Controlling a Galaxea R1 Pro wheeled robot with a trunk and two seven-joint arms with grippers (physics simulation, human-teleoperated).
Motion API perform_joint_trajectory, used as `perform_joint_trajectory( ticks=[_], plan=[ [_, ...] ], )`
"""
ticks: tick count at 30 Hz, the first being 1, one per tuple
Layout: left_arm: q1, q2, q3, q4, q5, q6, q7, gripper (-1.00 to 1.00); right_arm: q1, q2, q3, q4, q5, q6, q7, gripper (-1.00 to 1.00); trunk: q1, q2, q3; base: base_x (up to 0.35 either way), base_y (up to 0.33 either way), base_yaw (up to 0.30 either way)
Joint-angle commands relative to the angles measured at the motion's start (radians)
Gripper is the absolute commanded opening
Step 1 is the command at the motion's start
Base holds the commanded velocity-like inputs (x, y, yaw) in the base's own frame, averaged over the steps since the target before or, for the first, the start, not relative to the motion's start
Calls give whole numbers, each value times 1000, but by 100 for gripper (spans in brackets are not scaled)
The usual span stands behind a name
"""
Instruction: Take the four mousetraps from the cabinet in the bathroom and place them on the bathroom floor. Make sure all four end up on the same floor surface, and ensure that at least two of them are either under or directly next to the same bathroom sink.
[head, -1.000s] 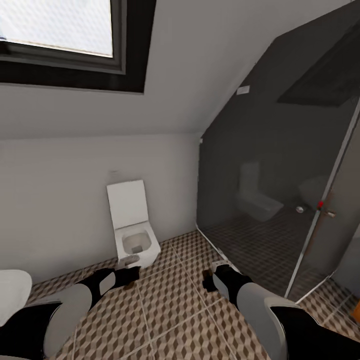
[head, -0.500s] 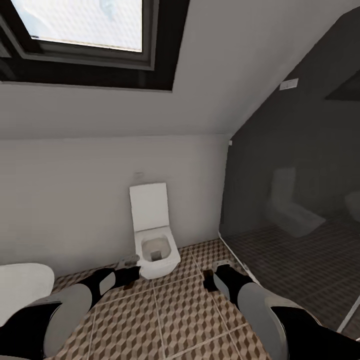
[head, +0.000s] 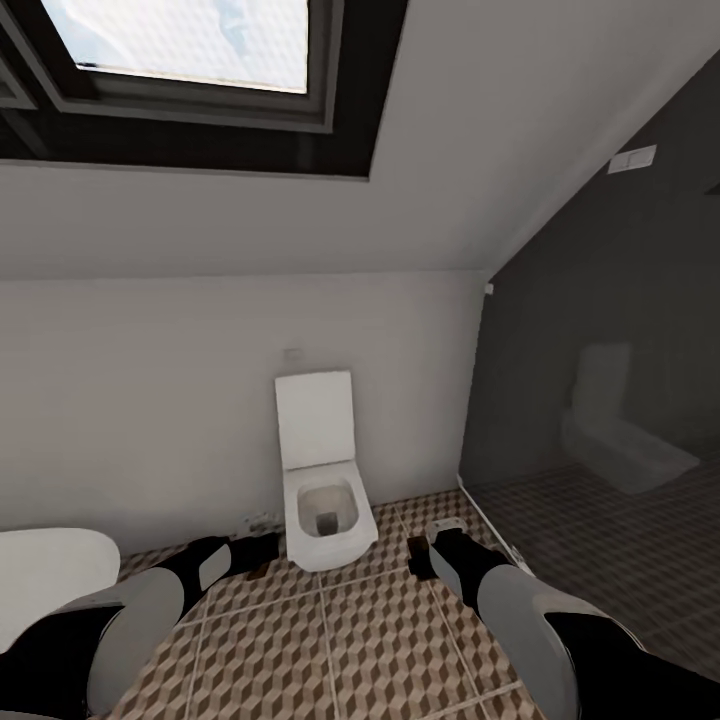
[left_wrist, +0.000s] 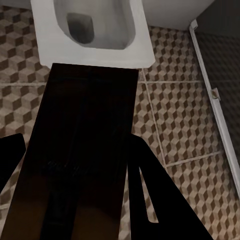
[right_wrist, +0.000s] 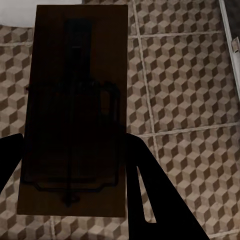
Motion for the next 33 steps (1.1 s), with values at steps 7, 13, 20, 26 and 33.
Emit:
perform_joint_trajectory(
  ticks=[7,13,20,26,33],
  plan=[
    [-1,-7,8,1,-3,6,-2,-100,0,1,-8,-2,6,4,-2,-100,0,-1,-1,102,-59,2],
    [-1,-11,8,0,-7,7,-2,-100,0,1,-8,-2,6,4,-3,-100,0,-1,-1,227,-173,0],
    [-1,-10,8,-1,-5,7,-2,-100,0,1,-8,-2,6,3,-8,-100,0,-1,-1,240,-185,0],
    [-1,-8,8,-1,-4,6,-2,-100,0,2,-8,-2,4,3,-16,-100,0,-1,-1,242,-186,0],
    [-1,-7,8,0,-4,6,-2,-100,0,1,-8,-2,3,3,-17,-100,0,-1,-1,242,-186,0]
  ],
)
